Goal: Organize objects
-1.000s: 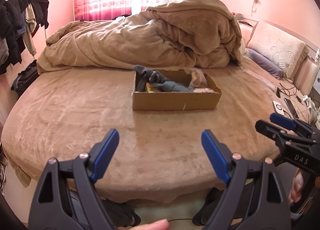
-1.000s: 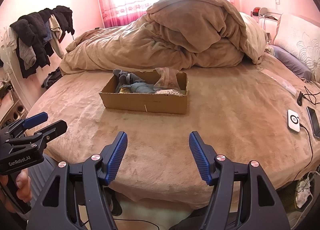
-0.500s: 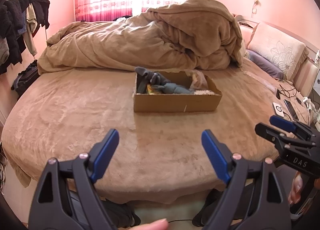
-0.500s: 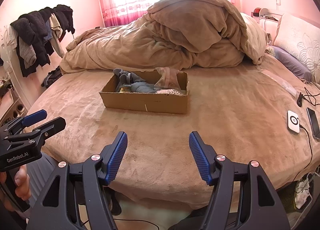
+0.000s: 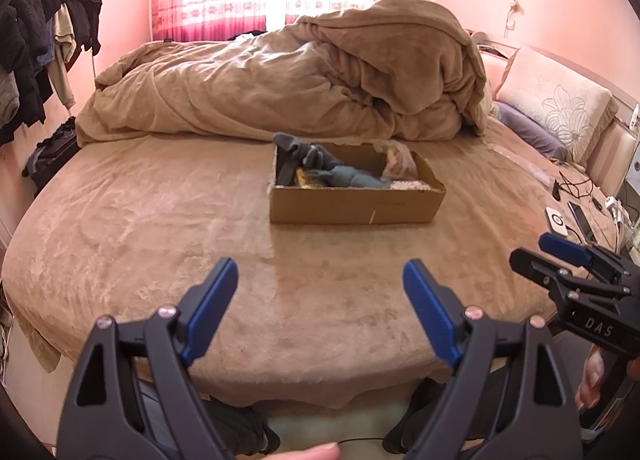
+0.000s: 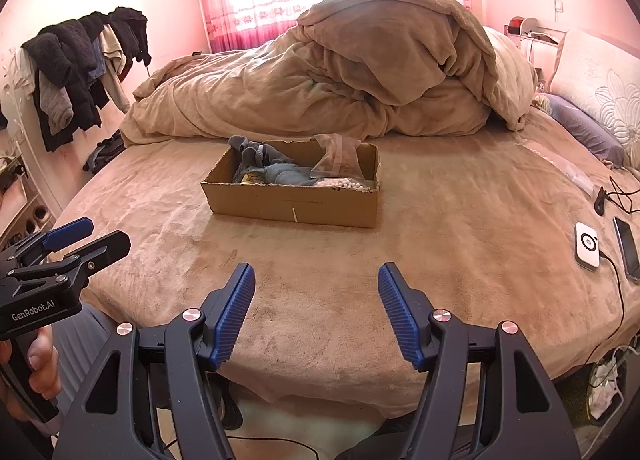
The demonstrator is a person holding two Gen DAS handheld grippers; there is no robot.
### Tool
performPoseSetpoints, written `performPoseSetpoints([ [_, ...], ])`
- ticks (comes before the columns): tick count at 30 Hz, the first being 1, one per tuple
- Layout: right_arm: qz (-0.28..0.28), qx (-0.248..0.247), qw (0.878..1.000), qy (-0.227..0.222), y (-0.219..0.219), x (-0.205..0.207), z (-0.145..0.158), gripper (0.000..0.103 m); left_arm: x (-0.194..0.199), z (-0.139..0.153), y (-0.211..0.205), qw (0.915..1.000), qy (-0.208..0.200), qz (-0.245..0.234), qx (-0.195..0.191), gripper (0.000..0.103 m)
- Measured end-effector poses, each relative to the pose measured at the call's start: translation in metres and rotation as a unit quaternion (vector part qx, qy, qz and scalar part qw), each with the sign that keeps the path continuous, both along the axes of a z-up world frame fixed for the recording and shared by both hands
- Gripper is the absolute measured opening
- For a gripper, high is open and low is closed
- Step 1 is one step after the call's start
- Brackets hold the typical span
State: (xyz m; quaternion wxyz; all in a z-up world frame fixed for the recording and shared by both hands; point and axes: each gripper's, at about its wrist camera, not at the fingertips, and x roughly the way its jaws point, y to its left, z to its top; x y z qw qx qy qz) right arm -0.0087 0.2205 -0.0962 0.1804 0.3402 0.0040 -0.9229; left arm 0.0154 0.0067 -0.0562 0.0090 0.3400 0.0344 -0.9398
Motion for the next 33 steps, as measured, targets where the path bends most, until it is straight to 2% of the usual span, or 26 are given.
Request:
performPoseSetpoints([
  [33, 0.0, 0.003, 1.0, 0.0, -0.002, -0.0003, -0.0021, 0.067, 0.0001, -0.0043, -0.0011, 1.0, -0.001, 0.0, 0.008, 0.086],
])
